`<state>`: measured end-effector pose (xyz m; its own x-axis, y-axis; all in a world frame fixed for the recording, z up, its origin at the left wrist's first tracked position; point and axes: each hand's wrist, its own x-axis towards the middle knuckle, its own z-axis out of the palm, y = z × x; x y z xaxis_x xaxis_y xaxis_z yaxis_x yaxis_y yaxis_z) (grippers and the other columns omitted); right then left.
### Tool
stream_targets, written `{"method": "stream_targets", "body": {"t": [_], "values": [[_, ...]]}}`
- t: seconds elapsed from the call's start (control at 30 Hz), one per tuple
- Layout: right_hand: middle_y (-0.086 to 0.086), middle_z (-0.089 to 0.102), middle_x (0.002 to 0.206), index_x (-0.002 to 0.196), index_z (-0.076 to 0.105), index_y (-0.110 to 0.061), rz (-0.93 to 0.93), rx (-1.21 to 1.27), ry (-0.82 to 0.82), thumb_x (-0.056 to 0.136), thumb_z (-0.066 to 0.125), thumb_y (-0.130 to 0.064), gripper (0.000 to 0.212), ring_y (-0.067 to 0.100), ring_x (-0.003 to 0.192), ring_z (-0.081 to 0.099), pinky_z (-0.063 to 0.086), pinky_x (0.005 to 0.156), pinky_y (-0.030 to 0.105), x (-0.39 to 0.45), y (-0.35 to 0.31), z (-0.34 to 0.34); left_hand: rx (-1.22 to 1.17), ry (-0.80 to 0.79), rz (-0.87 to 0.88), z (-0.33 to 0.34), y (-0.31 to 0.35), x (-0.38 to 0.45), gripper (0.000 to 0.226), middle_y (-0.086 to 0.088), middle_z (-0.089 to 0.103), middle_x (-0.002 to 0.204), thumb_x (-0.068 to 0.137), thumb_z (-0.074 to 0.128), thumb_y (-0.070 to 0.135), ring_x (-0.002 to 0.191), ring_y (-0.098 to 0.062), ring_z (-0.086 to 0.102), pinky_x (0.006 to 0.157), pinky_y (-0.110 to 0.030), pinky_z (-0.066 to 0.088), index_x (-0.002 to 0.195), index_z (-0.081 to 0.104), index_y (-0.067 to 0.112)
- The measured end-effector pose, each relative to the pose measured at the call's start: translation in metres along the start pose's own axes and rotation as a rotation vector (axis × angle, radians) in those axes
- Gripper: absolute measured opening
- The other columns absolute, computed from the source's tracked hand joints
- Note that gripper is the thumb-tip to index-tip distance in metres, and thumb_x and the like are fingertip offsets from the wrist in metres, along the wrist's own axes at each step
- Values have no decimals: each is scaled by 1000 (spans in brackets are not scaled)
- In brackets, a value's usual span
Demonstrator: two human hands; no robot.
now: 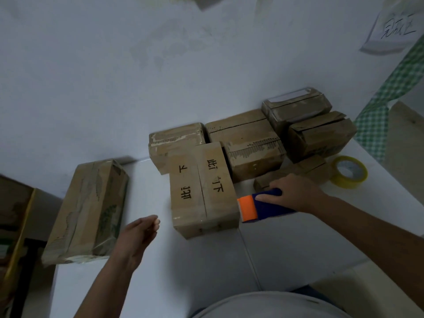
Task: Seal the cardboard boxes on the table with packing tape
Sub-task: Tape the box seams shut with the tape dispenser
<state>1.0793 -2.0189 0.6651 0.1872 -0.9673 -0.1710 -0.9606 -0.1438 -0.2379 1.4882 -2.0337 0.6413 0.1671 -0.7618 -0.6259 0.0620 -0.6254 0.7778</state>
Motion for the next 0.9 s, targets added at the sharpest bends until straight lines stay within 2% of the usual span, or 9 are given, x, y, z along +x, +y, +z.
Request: {"method": "stream_targets", "body": {"t": [0.1, 0.23, 0.3, 0.47, 0.6, 0.73, 0.9], "values": [[-6, 56, 65, 71, 58, -24, -25, -24, -3, 74, 25, -87, 71, 5, 59, 52, 29, 52, 22, 9, 2, 4, -21, -1, -47, 1, -15, -3, 12, -4, 71, 78, 91, 68, 15, 71, -13, 66, 75, -28, 51, 97, 72, 5], [-3, 58, 63, 68, 60, -20, -18, 21, 30, 72, 23, -89, 79, 9, 57, 54, 32, 52, 22, 13, 6, 3, -58, 91, 30, 12, -24, -10, 11, -6, 69, 92, 93, 67, 17, 89, -19, 65, 85, -31, 50, 100, 72, 9], [-4, 58, 62, 68, 60, -20, -21, 14, 33, 70, 21, -90, 80, 7, 56, 53, 31, 51, 21, 13, 6, 3, -63, 110, 63, 17, -27, -12, 11, -6, 68, 95, 94, 65, 17, 92, -19, 64, 88, -31, 49, 100, 71, 10], [-2, 62, 68, 73, 62, -21, -7, 17, -26, 69, 24, -89, 78, 9, 61, 57, 37, 54, 22, 14, 7, 7, -95, 138, 72, 23, -29, -10, 13, -9, 67, 88, 93, 66, 17, 85, -18, 62, 85, -29, 50, 94, 71, 5], [-3, 62, 68, 72, 62, -24, -13, 20, -54, 70, 25, -87, 74, 9, 61, 57, 32, 52, 22, 9, 13, 8, -99, 125, 89, 22, -32, -8, 14, -7, 67, 83, 92, 69, 18, 79, -15, 61, 80, -26, 50, 90, 71, 4], [-3, 65, 71, 78, 66, -25, -29, 0, -79, 71, 23, -86, 75, 7, 63, 57, 29, 52, 20, 7, 15, 10, -117, 148, 107, 25, -41, -14, 12, -7, 66, 81, 93, 66, 14, 78, -16, 60, 79, -26, 49, 87, 71, 5], [-7, 60, 66, 74, 63, -26, -24, 50, -54, 70, 24, -86, 72, 3, 59, 54, 29, 51, 20, 12, 16, 8, -135, 193, 143, 27, -40, -17, 12, -7, 65, 80, 94, 65, 14, 78, -16, 60, 78, -26, 49, 89, 70, 4]]}}
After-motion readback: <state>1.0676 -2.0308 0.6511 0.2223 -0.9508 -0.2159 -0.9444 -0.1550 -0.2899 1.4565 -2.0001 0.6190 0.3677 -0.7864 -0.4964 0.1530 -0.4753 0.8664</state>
